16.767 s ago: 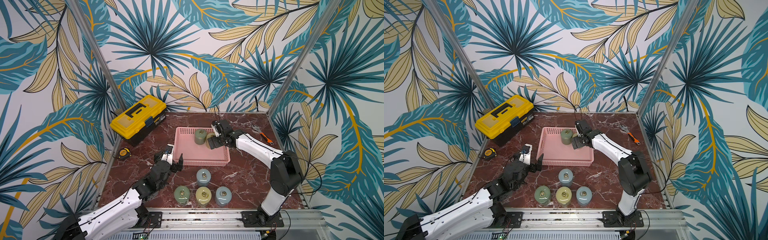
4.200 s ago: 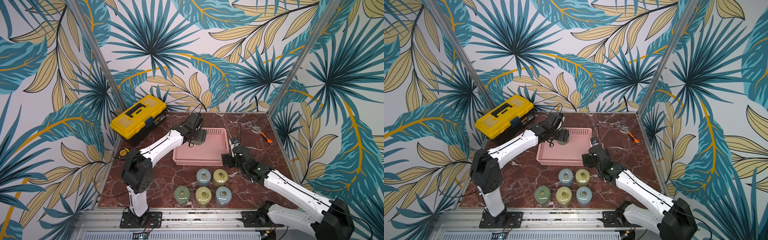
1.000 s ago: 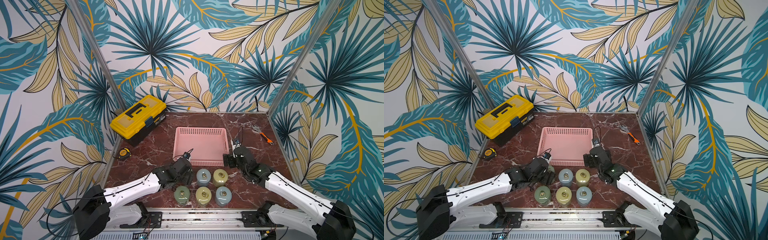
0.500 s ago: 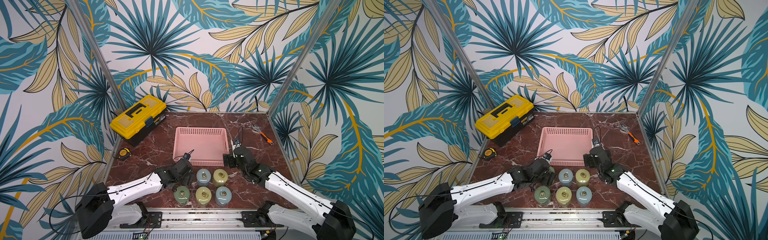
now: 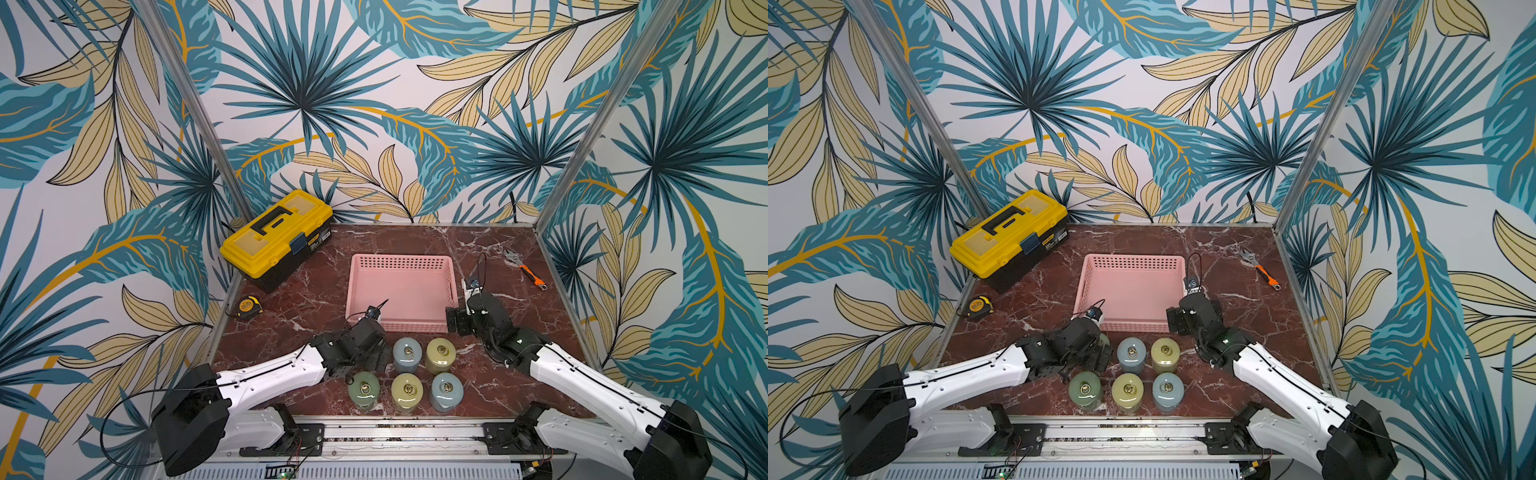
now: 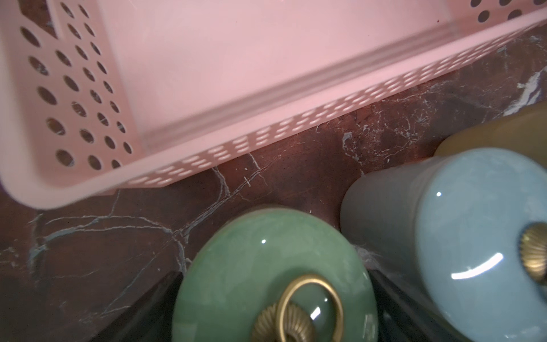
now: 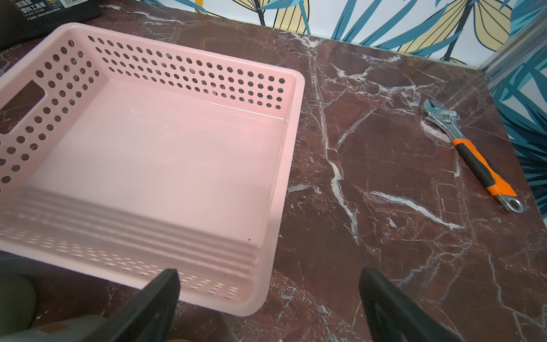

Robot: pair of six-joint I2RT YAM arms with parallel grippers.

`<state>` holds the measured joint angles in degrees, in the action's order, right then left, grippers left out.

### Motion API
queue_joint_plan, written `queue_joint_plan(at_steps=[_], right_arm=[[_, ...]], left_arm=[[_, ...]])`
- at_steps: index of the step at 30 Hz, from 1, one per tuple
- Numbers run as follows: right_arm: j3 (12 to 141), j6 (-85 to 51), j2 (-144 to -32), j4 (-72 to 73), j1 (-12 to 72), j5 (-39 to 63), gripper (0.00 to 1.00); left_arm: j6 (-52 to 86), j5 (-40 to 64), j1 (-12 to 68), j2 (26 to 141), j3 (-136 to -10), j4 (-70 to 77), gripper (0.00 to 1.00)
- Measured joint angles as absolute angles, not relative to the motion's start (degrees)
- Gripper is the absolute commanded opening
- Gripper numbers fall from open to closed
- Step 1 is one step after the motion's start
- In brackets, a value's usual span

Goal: Take the tea canister out of the basket
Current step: Place the tea canister at the center of the board.

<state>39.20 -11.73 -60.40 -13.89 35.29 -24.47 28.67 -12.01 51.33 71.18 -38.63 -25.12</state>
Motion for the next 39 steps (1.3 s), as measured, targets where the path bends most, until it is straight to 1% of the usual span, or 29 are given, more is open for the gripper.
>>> queue_joint_plan(at_steps=[6,14,17,22,26,31,39], right_arm=[[39.2,-11.73,-60.27,-13.85,35.29,-24.47,0.99],[39.13,-11.75,-57.39,-13.8,35.29,-24.51,0.99],[39.2,-11.73,-56.93,-13.89,35.29,-24.88,0.99],[39.77,-11.42,-56.93,-15.14,35.29,-25.56,0.99],[39.92,-11.53,-56.6,-15.99,35.29,-27.31,0.99],[40.05,-11.31,-56.42,-16.62,35.27,-28.51,0.99],[40.82,-11.09,-57.52,-16.62,31.97,-28.45,0.99]], left_arm=[[29.21,-12.43,51.35,70.81,-39.13,-26.68,1.0],[29.65,-14.44,51.35,65.41,-44.34,-30.06,1.0],[29.45,-16.78,51.35,63.2,-46.06,-30.5,1.0],[27.11,-23.77,51.33,59.37,-46.24,-28.77,1.0],[22.79,-28.08,50.19,55.31,-43.92,-22.0,1.0],[16.49,-30.04,44.56,51.22,-37.87,-11.6,1.0],[1.48,-32.82,37.08,46.37,-25.39,11.75,1.0]])
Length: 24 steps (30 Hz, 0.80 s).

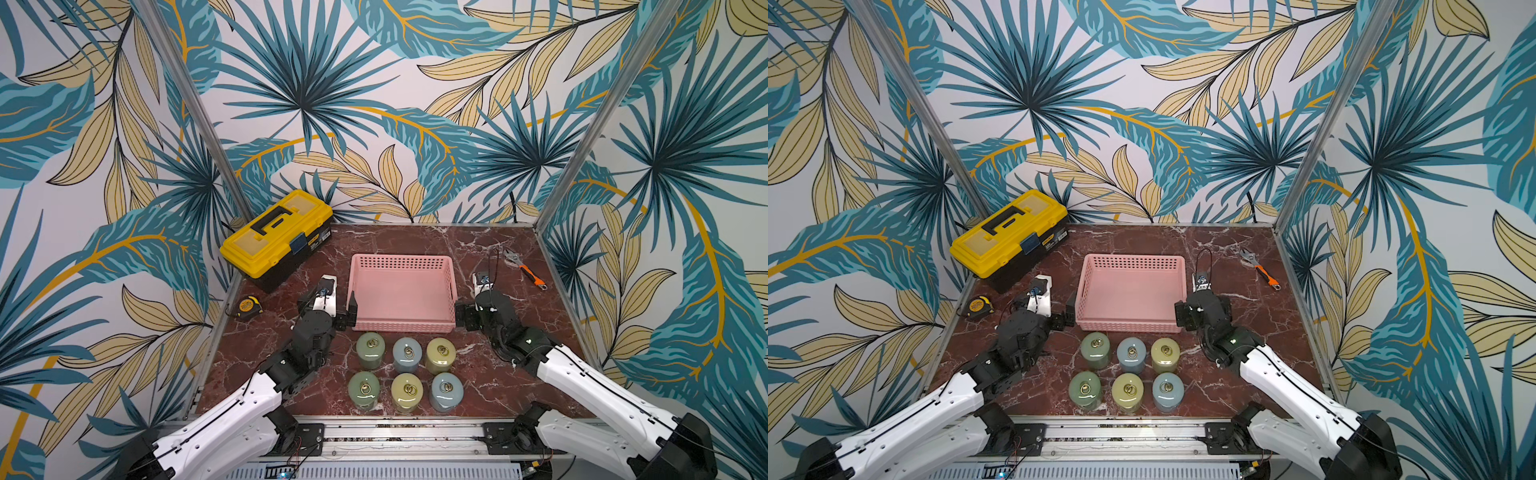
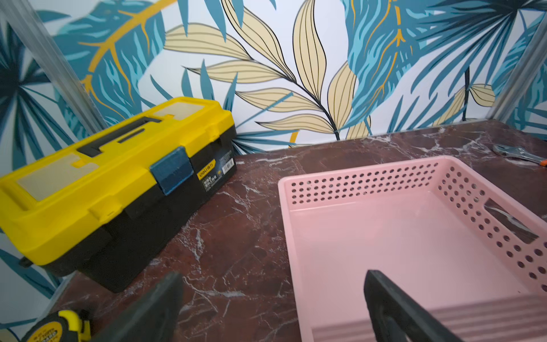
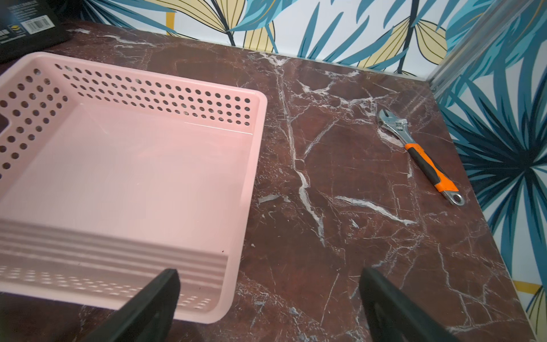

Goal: Take the tea canister out of the basket
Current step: Place the tea canister at the center of the board, then reset both arms

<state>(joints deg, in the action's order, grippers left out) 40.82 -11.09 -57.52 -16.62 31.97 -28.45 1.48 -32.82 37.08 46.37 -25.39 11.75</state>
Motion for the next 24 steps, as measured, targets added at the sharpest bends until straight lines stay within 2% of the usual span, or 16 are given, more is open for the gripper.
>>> queue_joint_plan(at_steps=[4,10,18,24], right_arm=[[40.32,-11.11,-56.51,-15.9,28.36,-28.01,0.99],[36.4,-11.07,-52.9,-11.09,21.89,-26.48,0.99],[30.22,-8.56,-50.57,-1.39,18.0,-24.91,0.99],[28.77,-6.68,-51.55,3.49,15.14,-24.25,0.99]], left_arm=[[-4.12,-32.84,31.59,45.89,-21.63,20.78,1.0],[-6.04,-25.26,16.53,50.3,-19.33,29.76,1.0],[-3.33,-7.86,0.23,70.26,-16.38,43.4,1.0],[0.49,-0.45,-3.46,84.07,-16.12,55.92,1.0]])
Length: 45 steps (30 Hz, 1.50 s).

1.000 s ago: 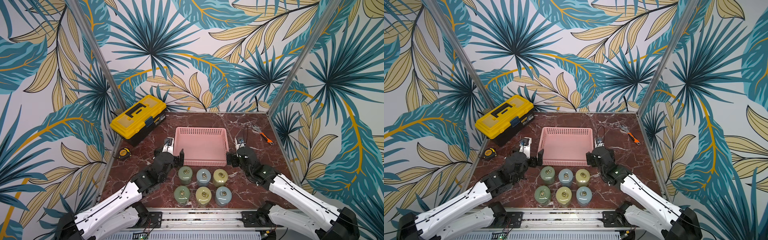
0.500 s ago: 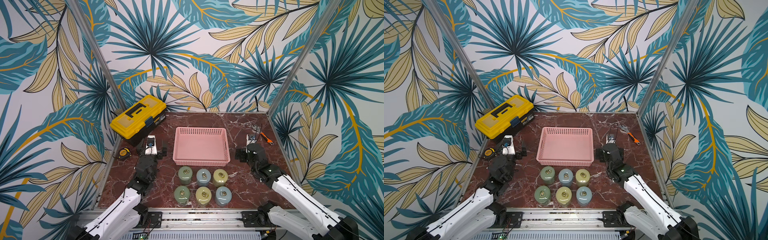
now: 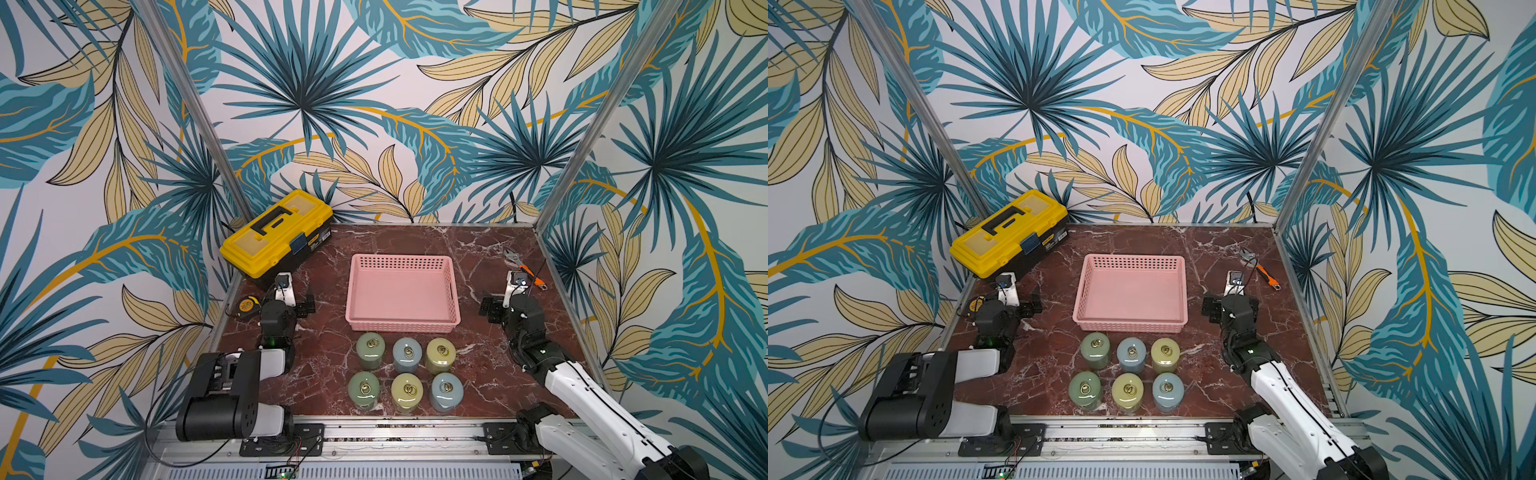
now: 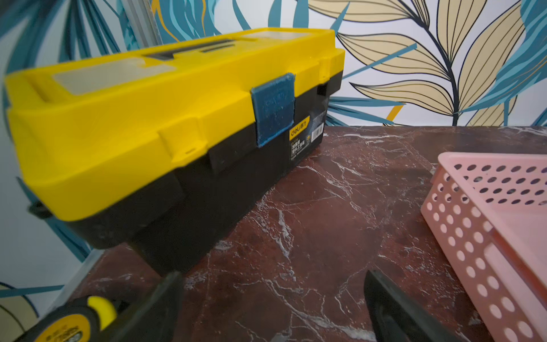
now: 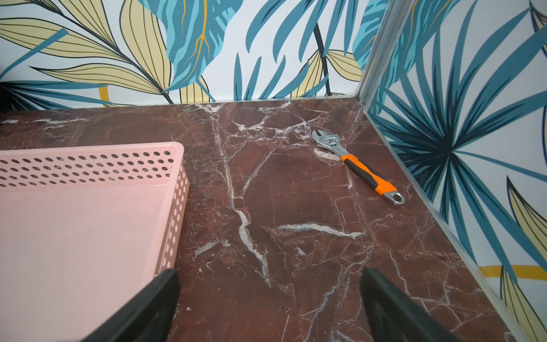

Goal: Take the tea canister out of the basket
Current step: Reset both arms

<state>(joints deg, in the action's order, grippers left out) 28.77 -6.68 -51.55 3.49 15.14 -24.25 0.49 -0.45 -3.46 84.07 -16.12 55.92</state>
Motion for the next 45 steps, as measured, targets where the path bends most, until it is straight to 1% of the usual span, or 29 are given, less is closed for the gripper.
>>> queue_joint_plan(at_steps=[2,4,9,21,31,45], right_arm=[[28.77,-6.02,-52.49,4.82,13.85,-23.92,0.99],[28.75,-5.5,-53.32,6.09,12.38,-23.62,0.99],[27.64,-4.16,-56.93,12.29,8.95,-21.28,0.99],[24.32,-3.4,-73.58,30.98,4.25,-16.69,0.99],[23.16,-3.4,-85.97,46.98,3.14,-17.3,0.99],[22.87,-3.64,-86.59,49.47,3.09,-18.17,0.99]], left_arm=[[1.23,0.86,-3.6,88.58,-16.12,59.88,1.0],[1.83,1.56,-3.81,90.02,-16.12,60.14,1.0],[1.93,4.16,-4.01,89.89,-18.68,57.23,1.0],[1.93,5.41,-4.08,89.86,-19.73,55.86,1.0],[1.91,5.43,-4.08,89.86,-19.73,55.83,1.0],[1.78,5.45,-4.08,89.86,-19.73,55.83,1.0]])
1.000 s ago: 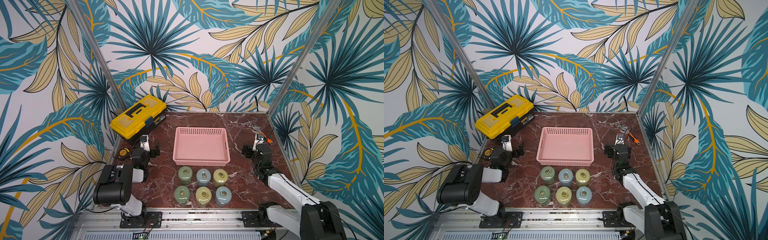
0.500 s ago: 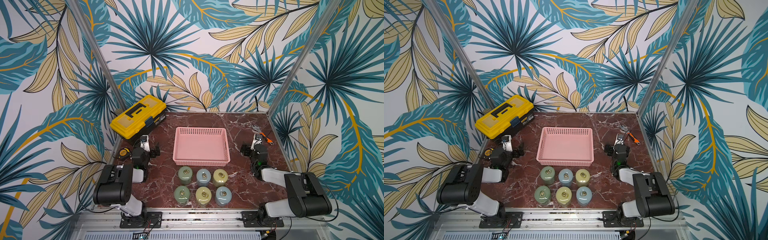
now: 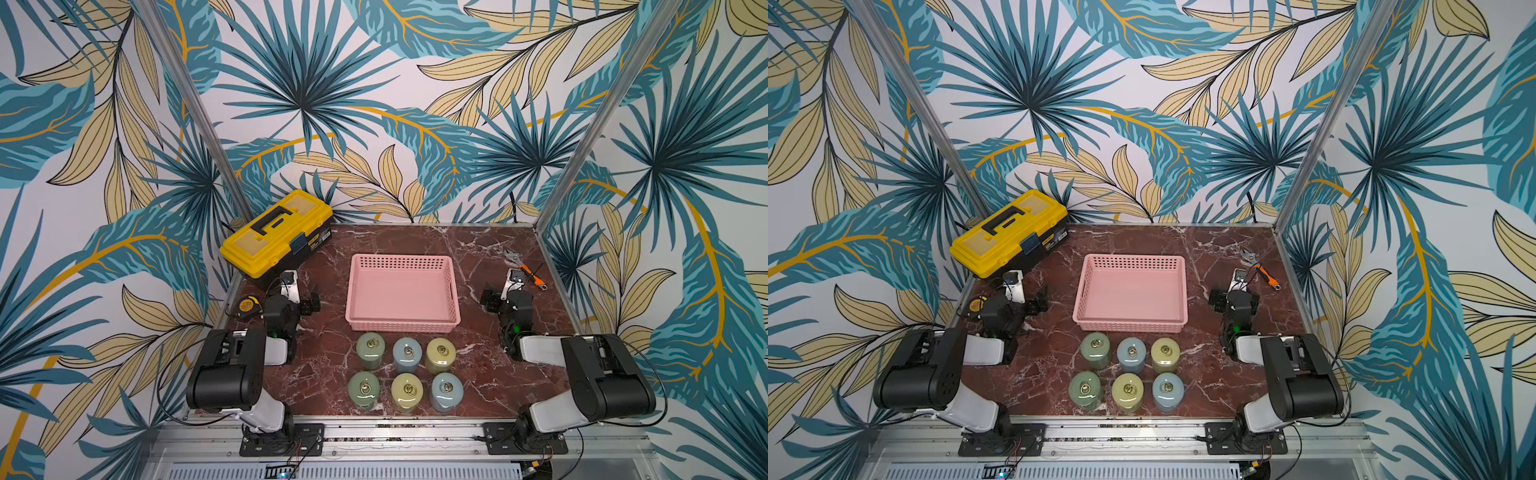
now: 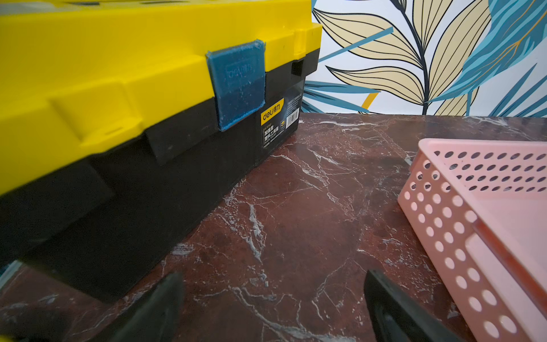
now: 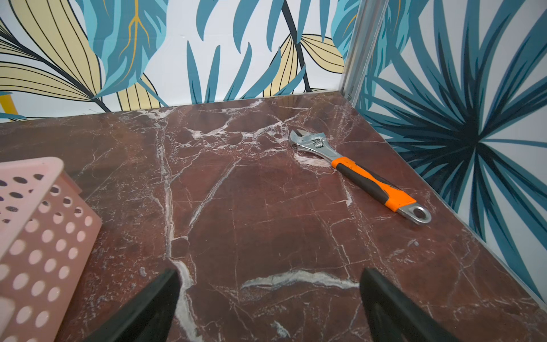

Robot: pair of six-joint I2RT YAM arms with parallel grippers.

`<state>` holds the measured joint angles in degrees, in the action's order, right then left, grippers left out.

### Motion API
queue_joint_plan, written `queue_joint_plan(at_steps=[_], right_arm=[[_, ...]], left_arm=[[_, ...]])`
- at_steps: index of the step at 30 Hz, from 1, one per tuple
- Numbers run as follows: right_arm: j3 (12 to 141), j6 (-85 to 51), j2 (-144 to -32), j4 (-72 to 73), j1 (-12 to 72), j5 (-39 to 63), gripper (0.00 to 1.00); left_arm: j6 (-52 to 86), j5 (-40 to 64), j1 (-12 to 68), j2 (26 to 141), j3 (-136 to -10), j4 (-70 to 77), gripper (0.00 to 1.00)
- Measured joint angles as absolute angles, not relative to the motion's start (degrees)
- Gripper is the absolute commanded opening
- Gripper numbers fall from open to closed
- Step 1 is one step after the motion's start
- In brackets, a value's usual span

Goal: Take the tea canister out of the basket
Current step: Reset both arms

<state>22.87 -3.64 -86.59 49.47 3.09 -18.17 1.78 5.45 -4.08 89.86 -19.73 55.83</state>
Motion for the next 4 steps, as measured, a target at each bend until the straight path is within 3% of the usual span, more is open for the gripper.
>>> queue_joint_plan(at_steps=[4], right_arm=[[22.87,-3.62,-86.59,49.47,3.09,-18.17,0.99]], left_arm=[[1.69,5.41,-3.92,89.86,-19.73,55.83,1.0]])
